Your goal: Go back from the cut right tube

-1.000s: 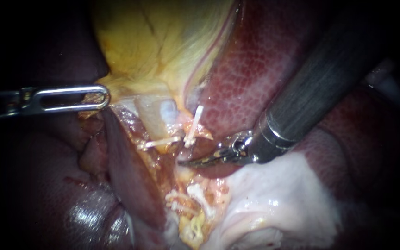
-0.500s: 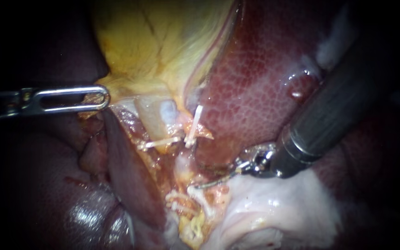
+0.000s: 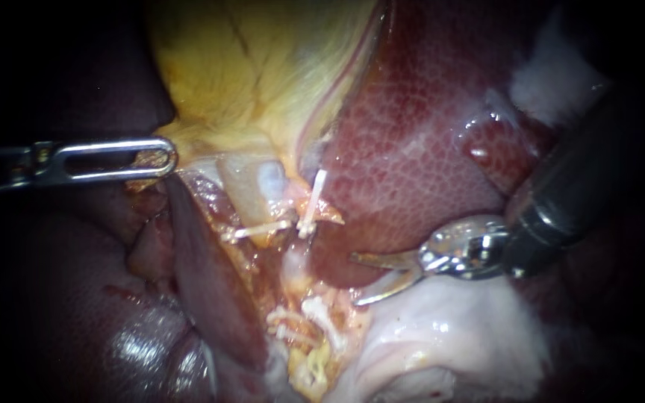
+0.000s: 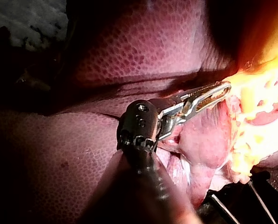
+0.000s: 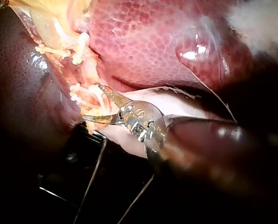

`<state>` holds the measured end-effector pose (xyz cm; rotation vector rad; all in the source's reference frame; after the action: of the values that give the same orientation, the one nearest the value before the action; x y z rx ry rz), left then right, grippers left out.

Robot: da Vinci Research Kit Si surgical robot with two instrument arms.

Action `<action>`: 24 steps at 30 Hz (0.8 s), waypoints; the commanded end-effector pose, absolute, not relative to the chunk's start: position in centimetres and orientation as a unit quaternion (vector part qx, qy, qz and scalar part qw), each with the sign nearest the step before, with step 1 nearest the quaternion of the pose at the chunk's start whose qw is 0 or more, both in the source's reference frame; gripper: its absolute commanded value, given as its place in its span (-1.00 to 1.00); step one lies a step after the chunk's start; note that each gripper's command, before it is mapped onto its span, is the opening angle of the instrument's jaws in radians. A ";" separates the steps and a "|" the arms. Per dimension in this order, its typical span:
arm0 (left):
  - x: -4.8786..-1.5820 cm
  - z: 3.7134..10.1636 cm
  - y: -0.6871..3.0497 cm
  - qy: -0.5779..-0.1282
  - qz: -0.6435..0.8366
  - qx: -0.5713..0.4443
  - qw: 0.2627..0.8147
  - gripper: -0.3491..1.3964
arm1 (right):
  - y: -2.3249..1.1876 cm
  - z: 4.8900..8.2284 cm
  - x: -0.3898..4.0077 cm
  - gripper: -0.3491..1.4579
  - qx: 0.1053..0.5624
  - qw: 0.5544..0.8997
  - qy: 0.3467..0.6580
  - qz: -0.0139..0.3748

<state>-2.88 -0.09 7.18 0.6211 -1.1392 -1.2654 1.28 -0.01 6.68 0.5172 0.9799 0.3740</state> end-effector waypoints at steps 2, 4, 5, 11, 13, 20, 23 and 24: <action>-2.88 7.18 -0.09 -0.495 -0.549 0.270 0.617 -1.00 | 0.12 6.49 1.22 0.97 0.229 0.838 0.466 0.167; -2.88 7.18 -0.09 -0.495 -0.549 0.270 0.617 -1.00 | 0.21 6.32 1.17 0.97 0.217 0.842 0.468 0.160; -2.88 7.18 -0.10 -0.495 -0.549 0.270 0.617 -1.00 | 0.26 6.22 1.15 0.97 0.209 0.844 0.468 0.156; -2.92 7.21 -0.12 -0.495 -0.549 0.270 0.617 -1.00 | 0.40 5.92 1.08 0.97 0.179 0.853 0.464 0.155; -2.98 7.25 -0.16 -0.496 -0.547 0.271 0.618 -1.00 | 0.40 5.91 1.06 0.97 0.180 0.854 0.464 0.153; -3.42 7.49 -0.33 -0.496 -0.533 0.280 0.626 -1.00 | 0.39 5.95 1.05 0.97 0.193 0.850 0.467 0.148; -3.66 7.61 -0.37 -0.493 -0.527 0.286 0.631 -1.00 | 0.39 5.95 1.05 0.97 0.193 0.850 0.467 0.148; -3.73 7.64 -0.37 -0.492 -0.526 0.287 0.632 -1.00 | 0.39 5.95 1.05 0.97 0.193 0.850 0.467 0.148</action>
<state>-3.80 -0.37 7.66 0.6593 -1.1289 -1.1994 1.05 0.39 5.95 0.4056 0.9827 0.3111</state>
